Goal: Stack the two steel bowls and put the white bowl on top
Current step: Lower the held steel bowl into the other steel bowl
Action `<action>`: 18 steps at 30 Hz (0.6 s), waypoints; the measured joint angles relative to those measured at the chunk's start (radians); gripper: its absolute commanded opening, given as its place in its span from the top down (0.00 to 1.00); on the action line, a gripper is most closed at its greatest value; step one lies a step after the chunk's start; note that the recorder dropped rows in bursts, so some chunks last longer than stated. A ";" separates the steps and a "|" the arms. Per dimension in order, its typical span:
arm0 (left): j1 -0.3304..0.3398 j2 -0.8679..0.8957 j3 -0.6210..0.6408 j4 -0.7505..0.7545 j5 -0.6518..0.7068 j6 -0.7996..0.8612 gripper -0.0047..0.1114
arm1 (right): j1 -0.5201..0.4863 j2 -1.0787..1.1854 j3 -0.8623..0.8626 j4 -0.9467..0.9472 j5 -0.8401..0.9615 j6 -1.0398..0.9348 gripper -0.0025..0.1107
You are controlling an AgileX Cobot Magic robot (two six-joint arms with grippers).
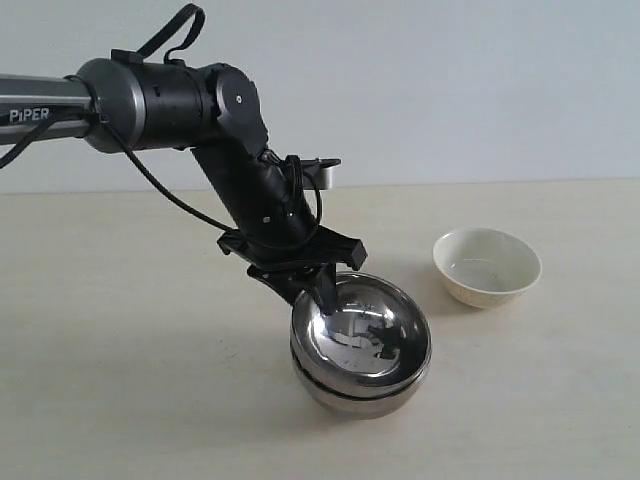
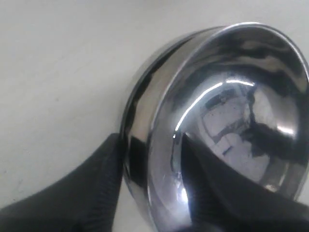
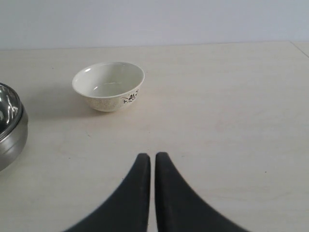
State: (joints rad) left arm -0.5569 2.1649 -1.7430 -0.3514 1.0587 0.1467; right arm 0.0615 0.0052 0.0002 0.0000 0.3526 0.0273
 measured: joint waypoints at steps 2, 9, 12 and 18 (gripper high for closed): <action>0.000 0.000 0.000 0.026 0.000 -0.012 0.81 | 0.000 0.000 0.000 0.000 0.000 0.000 0.98; 0.000 -0.008 0.000 0.071 0.007 -0.019 0.82 | 0.000 0.000 0.000 0.000 0.000 0.000 0.98; 0.000 -0.015 0.000 0.085 0.026 -0.023 0.82 | 0.000 0.000 0.000 0.000 0.000 0.000 0.98; 0.000 -0.015 0.000 0.126 0.045 -0.049 0.85 | 0.000 0.000 0.000 0.000 0.000 0.000 0.98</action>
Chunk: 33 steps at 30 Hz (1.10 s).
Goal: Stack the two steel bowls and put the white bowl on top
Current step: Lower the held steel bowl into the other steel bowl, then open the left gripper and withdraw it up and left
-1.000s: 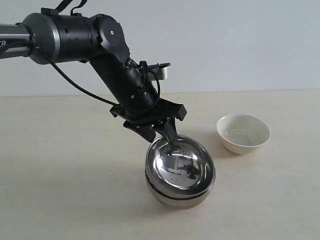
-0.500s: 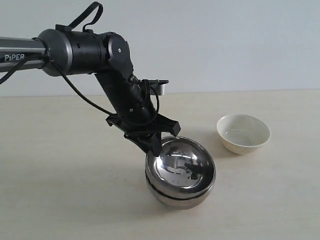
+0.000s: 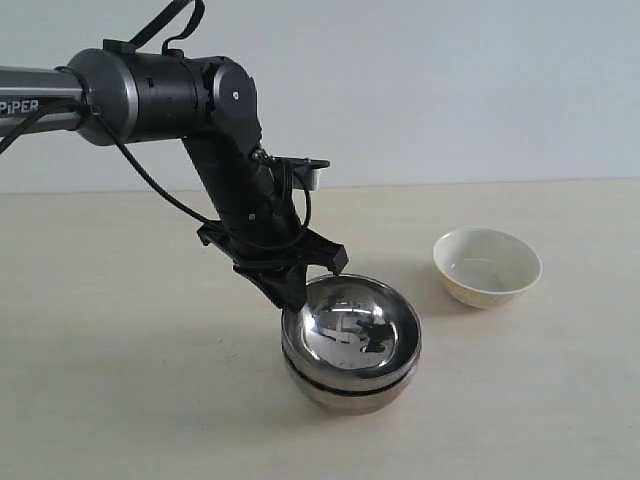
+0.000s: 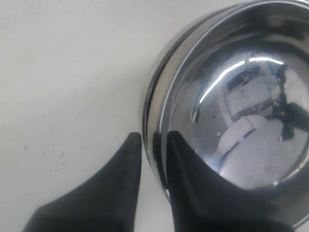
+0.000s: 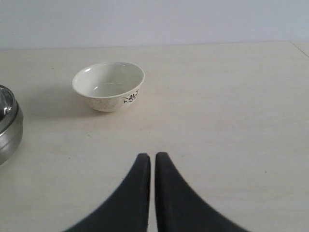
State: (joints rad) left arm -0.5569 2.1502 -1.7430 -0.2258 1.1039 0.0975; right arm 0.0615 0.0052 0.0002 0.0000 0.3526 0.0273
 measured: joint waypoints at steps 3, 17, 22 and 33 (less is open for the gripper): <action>0.000 0.000 0.000 0.006 0.004 -0.004 0.88 | 0.000 0.000 0.000 0.000 0.000 0.000 0.98; 0.000 0.000 0.000 0.008 0.002 -0.006 0.87 | 0.000 0.000 0.000 0.000 0.000 0.000 0.98; 0.000 -0.029 0.000 0.029 -0.007 -0.006 0.71 | 0.000 0.000 0.000 0.000 0.000 0.000 0.98; 0.000 -0.119 0.002 0.106 -0.013 -0.044 0.64 | 0.000 0.000 0.000 0.000 0.000 0.000 0.98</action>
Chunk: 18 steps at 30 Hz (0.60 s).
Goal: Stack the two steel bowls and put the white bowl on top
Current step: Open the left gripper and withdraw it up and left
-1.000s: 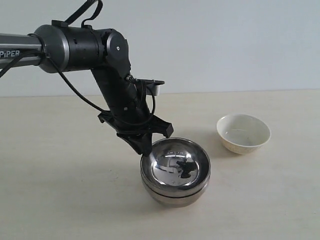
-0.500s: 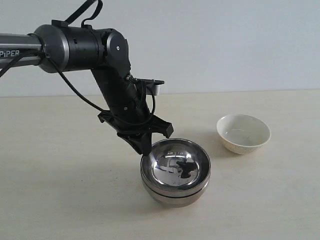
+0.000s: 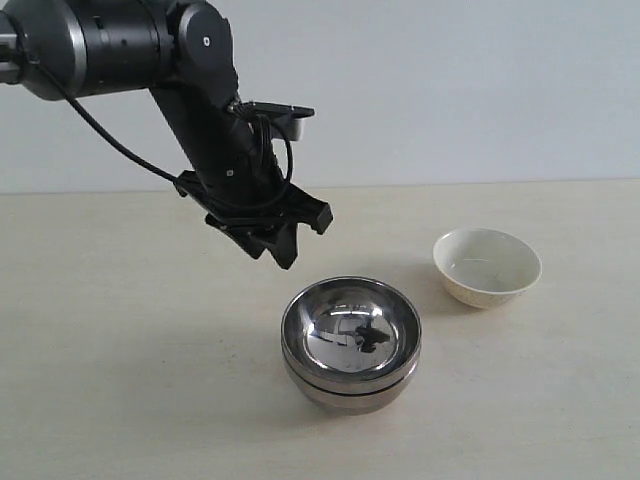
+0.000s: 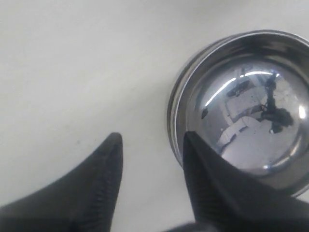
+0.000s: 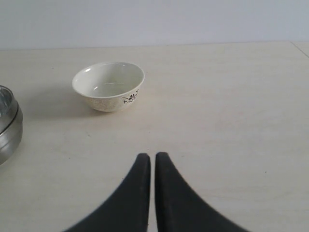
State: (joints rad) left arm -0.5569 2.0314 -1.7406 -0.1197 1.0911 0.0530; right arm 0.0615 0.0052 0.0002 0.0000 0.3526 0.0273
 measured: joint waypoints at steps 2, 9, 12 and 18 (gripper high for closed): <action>0.000 -0.021 0.019 0.013 -0.008 -0.007 0.67 | 0.000 0.000 0.000 0.000 0.000 0.000 0.98; 0.006 -0.166 0.193 0.062 -0.136 -0.018 0.90 | 0.000 0.000 0.000 0.000 0.000 0.000 0.98; 0.009 -0.256 0.311 0.067 -0.235 -0.023 0.93 | 0.000 0.000 0.000 0.000 0.000 0.000 0.98; 0.009 -0.484 0.602 0.024 -0.540 -0.026 0.93 | 0.000 0.000 0.000 0.000 0.000 0.000 0.98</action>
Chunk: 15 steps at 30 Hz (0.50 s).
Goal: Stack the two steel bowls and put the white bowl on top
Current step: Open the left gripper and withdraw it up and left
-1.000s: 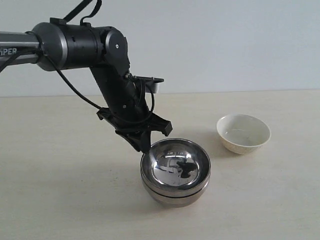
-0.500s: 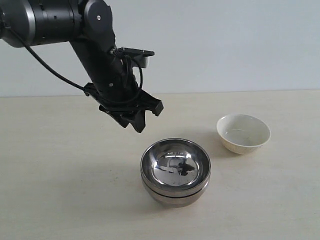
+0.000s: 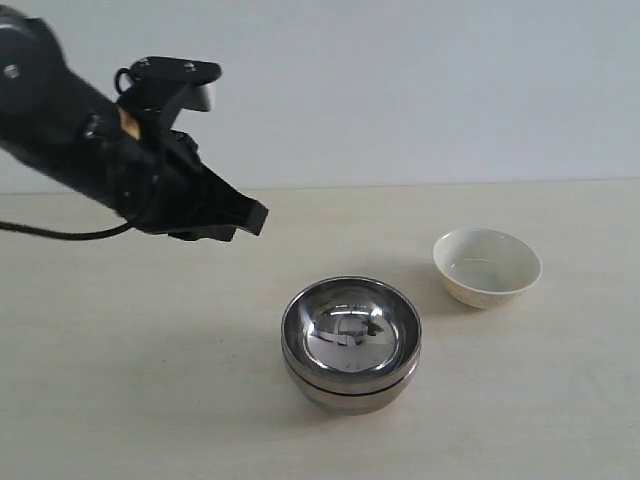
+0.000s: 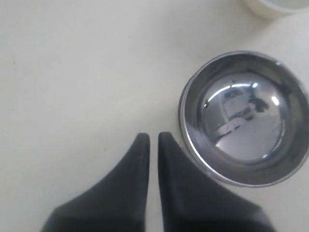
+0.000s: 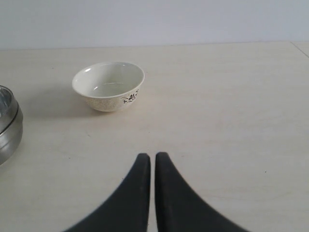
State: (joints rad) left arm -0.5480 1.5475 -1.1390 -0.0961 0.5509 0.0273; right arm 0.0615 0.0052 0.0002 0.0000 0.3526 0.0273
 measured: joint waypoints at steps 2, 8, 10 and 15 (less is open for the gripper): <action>0.000 -0.078 0.096 -0.038 -0.108 0.000 0.93 | 0.000 0.000 0.000 0.000 0.000 0.000 0.98; 0.000 -0.318 0.407 -0.183 -0.464 0.000 0.93 | 0.000 0.000 0.000 0.000 0.000 0.000 0.98; 0.000 -0.394 0.504 -0.230 -0.565 -0.001 0.93 | 0.000 0.000 0.000 0.000 0.000 0.000 0.98; 0.000 -0.552 0.700 -0.290 -0.719 -0.072 0.93 | 0.000 0.000 0.000 0.000 0.000 0.000 0.98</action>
State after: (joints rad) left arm -0.5480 0.9955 -0.4394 -0.3861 -0.1682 -0.0442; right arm 0.0615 0.0052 0.0002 0.0000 0.3526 0.0273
